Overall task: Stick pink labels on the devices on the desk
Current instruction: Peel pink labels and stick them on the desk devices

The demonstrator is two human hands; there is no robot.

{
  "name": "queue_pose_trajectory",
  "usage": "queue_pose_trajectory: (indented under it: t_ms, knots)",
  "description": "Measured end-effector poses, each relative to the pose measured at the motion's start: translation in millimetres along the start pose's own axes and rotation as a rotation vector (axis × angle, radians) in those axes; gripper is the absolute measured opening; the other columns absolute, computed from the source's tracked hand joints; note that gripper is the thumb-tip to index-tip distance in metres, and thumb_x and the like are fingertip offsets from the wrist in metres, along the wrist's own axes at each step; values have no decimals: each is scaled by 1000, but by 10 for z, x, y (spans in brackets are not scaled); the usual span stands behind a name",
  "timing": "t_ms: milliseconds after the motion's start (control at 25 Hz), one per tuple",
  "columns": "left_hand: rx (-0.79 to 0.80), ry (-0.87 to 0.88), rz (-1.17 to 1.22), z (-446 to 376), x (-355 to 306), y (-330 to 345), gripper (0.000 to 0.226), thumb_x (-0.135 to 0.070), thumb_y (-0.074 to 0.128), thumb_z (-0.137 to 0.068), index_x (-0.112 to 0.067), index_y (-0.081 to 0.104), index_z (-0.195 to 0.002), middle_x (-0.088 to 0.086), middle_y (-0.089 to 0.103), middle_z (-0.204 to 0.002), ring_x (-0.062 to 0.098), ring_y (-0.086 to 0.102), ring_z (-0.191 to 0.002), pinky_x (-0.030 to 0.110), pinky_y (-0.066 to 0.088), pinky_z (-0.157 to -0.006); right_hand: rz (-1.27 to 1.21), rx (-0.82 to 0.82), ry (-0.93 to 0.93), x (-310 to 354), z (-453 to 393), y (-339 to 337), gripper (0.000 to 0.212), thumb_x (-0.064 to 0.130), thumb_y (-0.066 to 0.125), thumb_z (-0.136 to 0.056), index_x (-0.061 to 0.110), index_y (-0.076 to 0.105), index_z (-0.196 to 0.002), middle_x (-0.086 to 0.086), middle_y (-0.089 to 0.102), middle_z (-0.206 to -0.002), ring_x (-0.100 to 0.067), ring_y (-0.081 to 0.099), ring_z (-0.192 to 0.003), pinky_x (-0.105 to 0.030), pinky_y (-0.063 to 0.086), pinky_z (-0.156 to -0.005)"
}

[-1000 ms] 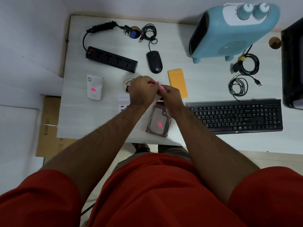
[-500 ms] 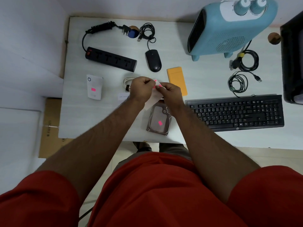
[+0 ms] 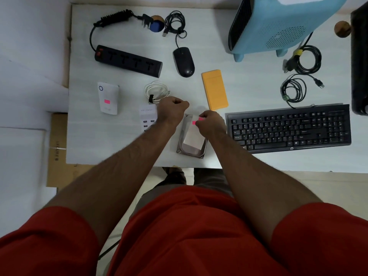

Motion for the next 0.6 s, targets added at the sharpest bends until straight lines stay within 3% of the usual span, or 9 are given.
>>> queue_pose_trajectory:
  t_ms: [120,280,480,600]
  knots:
    - [-17,-19,-2,-26,19,68,8,-11,68,-79,-7,67,-72,-2,61,-63,13,58,-62,23,48,-61,52,-97,-14,7,-38,0,38,33,76,-77,24,69,-113,-8,65,-121,-31,61,-111,-44,55,-90]
    - [-35,-31,26,-109,-90,87,9,-12,67,-80,-5,69,-75,0,64,-67,12,59,-64,23,46,-61,95,-276,-72,154,-80,-174,43,36,67,-82,20,61,-121,-10,61,-123,-32,55,-113,-44,47,-94]
    - [-91,-63,29,-384,-272,84,16,-25,68,-76,-9,69,-71,5,71,-74,21,67,-72,36,56,-70,-184,-225,-168,609,-512,-238,38,31,66,-88,13,64,-121,-9,66,-117,-25,62,-106,-35,51,-87]
    - [-179,-107,51,-598,-399,26,20,-27,69,-77,-11,65,-67,1,65,-65,20,62,-65,35,54,-66,-204,-266,-268,907,-801,-256,42,27,69,-88,10,63,-126,-11,64,-121,-28,61,-111,-31,46,-88]
Point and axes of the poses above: each hand's wrist, its own z-axis away from the middle knuckle, its own y-axis out of the palm, x = y × z, the point moved 3 cm from there along -z, towards the middle knuckle
